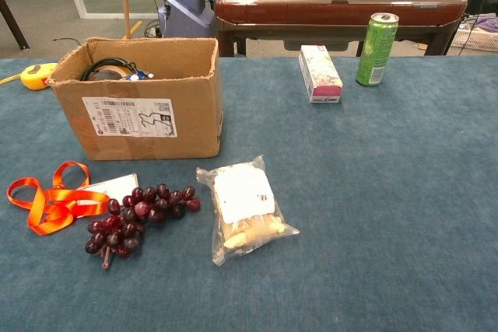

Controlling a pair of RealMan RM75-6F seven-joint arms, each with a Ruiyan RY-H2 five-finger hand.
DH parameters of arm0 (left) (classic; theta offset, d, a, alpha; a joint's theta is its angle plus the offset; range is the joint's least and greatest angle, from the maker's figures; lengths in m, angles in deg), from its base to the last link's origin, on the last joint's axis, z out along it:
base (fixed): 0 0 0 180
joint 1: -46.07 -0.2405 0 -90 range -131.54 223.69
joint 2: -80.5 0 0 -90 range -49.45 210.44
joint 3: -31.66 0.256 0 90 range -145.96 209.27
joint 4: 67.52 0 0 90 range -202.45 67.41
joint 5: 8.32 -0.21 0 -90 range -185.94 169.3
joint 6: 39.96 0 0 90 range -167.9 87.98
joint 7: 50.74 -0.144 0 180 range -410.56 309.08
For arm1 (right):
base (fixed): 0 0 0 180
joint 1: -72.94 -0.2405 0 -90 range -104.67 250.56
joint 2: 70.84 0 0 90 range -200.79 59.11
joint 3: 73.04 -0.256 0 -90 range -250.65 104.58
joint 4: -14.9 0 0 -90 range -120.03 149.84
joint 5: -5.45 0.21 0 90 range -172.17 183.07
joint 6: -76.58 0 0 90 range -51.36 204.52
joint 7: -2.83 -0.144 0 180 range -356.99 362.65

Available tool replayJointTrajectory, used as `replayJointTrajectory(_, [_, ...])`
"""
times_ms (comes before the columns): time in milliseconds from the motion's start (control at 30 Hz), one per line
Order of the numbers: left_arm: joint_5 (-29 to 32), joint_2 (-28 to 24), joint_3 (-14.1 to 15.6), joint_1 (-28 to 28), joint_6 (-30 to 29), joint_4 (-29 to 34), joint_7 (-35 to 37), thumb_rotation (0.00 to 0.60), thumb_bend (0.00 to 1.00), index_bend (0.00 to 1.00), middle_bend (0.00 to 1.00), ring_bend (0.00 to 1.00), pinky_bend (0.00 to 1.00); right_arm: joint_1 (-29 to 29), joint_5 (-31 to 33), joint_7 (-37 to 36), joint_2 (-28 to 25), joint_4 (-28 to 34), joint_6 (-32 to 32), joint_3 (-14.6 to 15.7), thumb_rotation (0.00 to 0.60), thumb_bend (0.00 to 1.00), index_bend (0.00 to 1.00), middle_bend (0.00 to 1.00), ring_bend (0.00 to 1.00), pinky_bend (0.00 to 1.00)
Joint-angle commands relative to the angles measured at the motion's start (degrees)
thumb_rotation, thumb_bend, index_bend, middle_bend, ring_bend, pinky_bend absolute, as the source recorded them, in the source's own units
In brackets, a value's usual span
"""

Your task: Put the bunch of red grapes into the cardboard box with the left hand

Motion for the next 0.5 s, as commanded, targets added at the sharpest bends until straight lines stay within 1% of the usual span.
replayJointTrajectory(33, [0.18,0.01,-0.04,-0.16,-0.19,-0.06,-0.06,0.600,0.16,0.34,0.30,0.27,0.40,-0.14,0.10,-0.06,0.02,-0.08,0.26,0.01,0.600,0.15,0.43,0.43,0.28,0.41])
replayJointTrajectory(233, [-0.66,0.00,0.19,-0.39,-0.86,0.15,0.22,0.600,0.16,0.34,0.30,0.27,0.40,-0.36,-0.05,-0.04,0.05,0.11,0.56,0.12,0.600,0.15,0.43,0.43,0.28,0.41])
replayJointTrajectory(367, [-1.26,0.03,0.46,-0.41,-0.83,-0.07,1.39,0.600,0.16,0.31,0.30,0.27,0.41,-0.28,-0.17,-0.22,-0.16,0.44,0.03,-0.05,0.600,0.15,0.43,0.43,0.28,0.41])
replayJointTrajectory(500, [-3.68,-0.39,1.50,-0.28,-0.76,0.58,3.79,0.600,0.16,0.29,0.30,0.27,0.41,0.14,-0.40,-0.28,-0.57,0.85,-0.74,0.07,0.600,0.15,0.43,0.43,0.28,0.41])
